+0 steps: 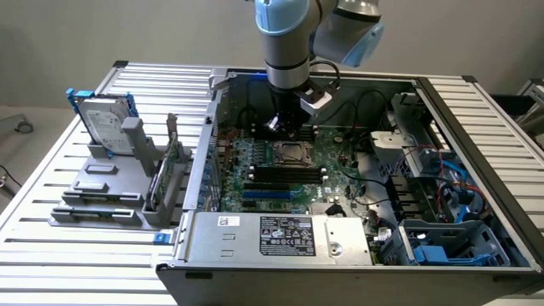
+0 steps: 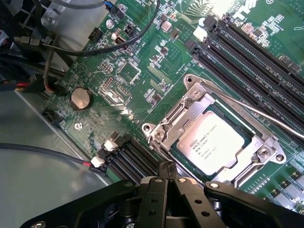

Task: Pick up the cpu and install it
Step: 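Install the first cpu locking lever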

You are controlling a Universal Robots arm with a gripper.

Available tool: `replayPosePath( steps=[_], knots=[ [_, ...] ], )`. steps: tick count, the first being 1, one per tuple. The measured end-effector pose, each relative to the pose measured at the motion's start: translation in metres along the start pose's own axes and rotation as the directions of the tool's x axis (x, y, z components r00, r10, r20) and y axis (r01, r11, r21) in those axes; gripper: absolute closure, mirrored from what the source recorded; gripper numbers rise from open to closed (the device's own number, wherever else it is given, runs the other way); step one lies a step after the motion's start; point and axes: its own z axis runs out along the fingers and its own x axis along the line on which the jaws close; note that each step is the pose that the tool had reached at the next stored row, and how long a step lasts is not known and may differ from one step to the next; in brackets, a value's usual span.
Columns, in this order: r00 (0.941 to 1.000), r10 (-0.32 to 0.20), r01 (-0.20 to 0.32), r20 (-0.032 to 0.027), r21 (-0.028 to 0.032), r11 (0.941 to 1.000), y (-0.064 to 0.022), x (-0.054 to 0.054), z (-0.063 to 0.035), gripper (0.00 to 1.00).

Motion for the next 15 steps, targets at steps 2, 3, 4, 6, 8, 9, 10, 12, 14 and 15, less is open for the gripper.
replayPosePath(
  steps=[2,3,4,6,8,9,10,12,14,15],
  knots=[
    [1.0000,0.000,0.000,-0.0001,0.0000,1.0000,0.0003,0.0004,0.0002,0.89],
    [1.0000,0.000,0.000,-0.0002,0.0001,1.0000,0.0005,0.0006,0.0004,0.89],
    [1.0000,0.000,0.000,-0.0003,0.0001,1.0000,0.0008,0.0009,0.0005,0.89],
    [1.0000,-0.001,0.001,-0.0002,0.0002,1.0000,0.0012,0.0013,0.0007,0.89],
    [1.0000,-0.001,0.001,-0.0001,0.0002,1.0000,0.0015,0.0017,0.0008,0.89],
    [1.0000,-0.001,0.001,-0.0002,0.0003,1.0000,0.0017,0.0020,0.0009,0.89],
    [1.0000,-0.001,0.001,-0.0002,0.0003,1.0000,0.0019,0.0022,0.0010,0.89],
    [1.0000,-0.002,0.002,-0.0002,0.0003,1.0000,0.0025,0.0028,0.0011,0.89],
    [1.0000,-0.002,0.002,-0.0003,0.0004,1.0000,0.0031,0.0035,0.0013,0.89],
    [1.0000,-0.002,0.002,-0.0003,0.0005,1.0000,0.0035,0.0038,0.0014,0.89]
  ],
)
